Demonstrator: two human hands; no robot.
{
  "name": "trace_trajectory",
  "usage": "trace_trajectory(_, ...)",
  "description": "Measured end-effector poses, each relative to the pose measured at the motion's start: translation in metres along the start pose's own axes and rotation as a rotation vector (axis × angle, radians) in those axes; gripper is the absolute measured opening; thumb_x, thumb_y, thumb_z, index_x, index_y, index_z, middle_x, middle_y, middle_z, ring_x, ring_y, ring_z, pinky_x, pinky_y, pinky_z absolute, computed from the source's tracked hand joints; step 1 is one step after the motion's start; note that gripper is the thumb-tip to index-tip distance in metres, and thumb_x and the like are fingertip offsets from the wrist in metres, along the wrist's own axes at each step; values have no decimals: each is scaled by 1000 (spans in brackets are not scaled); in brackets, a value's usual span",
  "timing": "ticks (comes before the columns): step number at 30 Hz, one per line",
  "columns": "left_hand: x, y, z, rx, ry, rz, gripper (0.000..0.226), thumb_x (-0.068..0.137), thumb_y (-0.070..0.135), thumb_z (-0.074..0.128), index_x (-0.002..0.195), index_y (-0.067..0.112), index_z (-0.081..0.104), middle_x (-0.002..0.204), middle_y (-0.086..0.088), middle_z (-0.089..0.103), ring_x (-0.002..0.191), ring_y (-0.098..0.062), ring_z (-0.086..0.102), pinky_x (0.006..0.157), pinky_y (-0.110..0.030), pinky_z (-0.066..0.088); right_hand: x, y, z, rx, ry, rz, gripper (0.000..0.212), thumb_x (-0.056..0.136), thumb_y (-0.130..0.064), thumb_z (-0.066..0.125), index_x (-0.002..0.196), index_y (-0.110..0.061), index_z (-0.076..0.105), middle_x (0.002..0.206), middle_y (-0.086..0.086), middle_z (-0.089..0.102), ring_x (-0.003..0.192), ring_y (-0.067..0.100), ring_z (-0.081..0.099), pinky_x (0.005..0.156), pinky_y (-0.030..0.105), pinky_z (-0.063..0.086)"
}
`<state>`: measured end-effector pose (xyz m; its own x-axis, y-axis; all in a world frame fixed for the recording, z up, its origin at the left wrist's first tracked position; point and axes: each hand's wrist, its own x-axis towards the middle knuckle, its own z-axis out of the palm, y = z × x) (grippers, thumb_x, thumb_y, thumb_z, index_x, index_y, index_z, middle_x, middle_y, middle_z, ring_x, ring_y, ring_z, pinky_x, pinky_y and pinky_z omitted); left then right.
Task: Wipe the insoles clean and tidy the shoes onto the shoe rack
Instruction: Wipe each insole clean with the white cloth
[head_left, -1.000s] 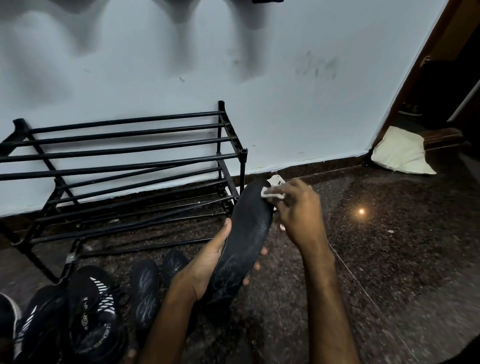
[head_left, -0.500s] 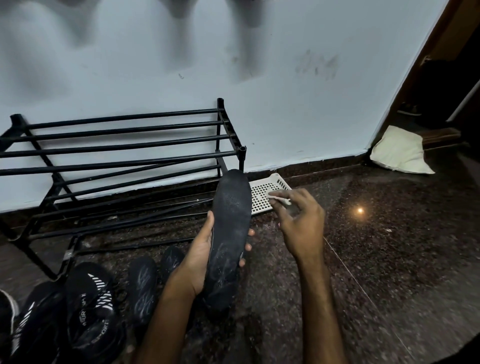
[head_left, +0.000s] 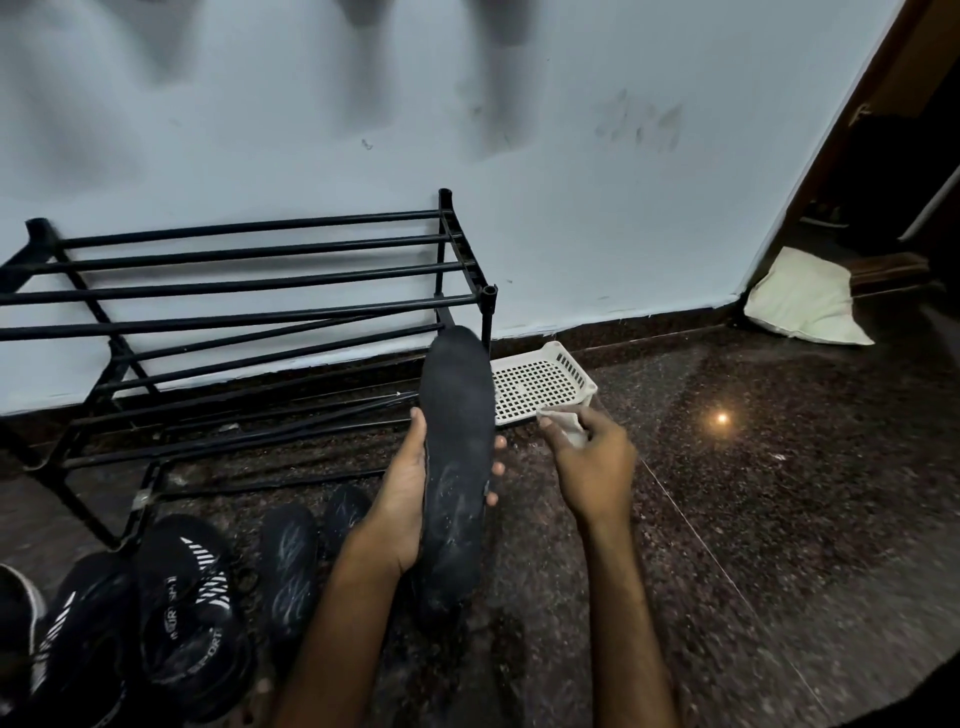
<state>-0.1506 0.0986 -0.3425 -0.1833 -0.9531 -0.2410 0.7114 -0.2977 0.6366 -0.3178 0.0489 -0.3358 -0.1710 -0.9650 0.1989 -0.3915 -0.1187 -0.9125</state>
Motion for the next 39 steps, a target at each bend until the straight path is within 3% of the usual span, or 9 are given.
trace_trajectory(3,3,3,0,-153,131,30,81,98,64,23,102,0,72,94,-19,72,73,-27,67,59,-32,57,-12,8,11,249,-139,213,5,82,-13,77,83,-17,74,79,-1,75,70,13,68,69,31,55)
trace_trajectory(10,7,9,-20,-329,300,46,81,99,65,20,108,-3,64,101,-18,66,81,-26,62,59,-30,57,-26,-5,9,446,-453,428,5,89,-9,68,92,-10,71,68,-3,68,56,4,60,55,20,50)
trace_trajectory(18,11,12,-19,-355,317,169,81,96,70,23,111,2,65,94,-12,68,72,-21,66,58,-27,56,-42,-18,1,375,-861,516,9,87,-16,71,96,-18,72,82,2,70,73,12,66,72,34,58)
trace_trajectory(23,12,13,-14,-327,292,191,84,92,75,22,108,5,65,94,-9,69,78,-21,65,64,-30,56,-44,-25,22,415,-702,374,18,88,-2,68,103,7,68,79,12,68,57,12,62,57,22,55)
trace_trajectory(28,12,11,-5,-307,248,247,76,95,70,21,102,7,63,89,-8,65,73,-20,59,73,-36,50,-46,-28,35,108,-500,67,12,84,-20,76,93,-13,75,81,-3,73,69,8,65,63,26,52)
trace_trajectory(31,10,15,-7,-338,232,311,74,96,69,22,97,9,64,87,-8,63,69,-19,58,68,-34,52,-45,-40,32,-135,-325,-169,10,85,-23,76,93,-17,75,90,-8,70,81,2,64,70,9,48)
trace_trajectory(33,8,17,-6,-347,232,331,74,96,69,22,93,8,64,84,-7,64,67,-19,57,66,-32,53,-46,-46,33,-246,-363,-296,11,85,-21,75,95,-17,74,95,-7,65,84,1,60,71,6,44)
trace_trajectory(36,6,17,-2,-322,240,338,75,95,69,26,84,9,71,81,-5,65,61,-17,58,60,-28,53,-52,-47,37,-362,-506,-397,13,85,-21,73,97,-14,73,97,-3,64,87,9,59,79,21,49)
trace_trajectory(39,5,14,1,-361,242,347,73,95,67,31,79,9,72,81,-6,65,61,-17,58,56,-25,53,-53,-54,36,-258,-577,-408,11,84,-22,74,91,-14,74,91,-4,65,83,7,59,74,19,47)
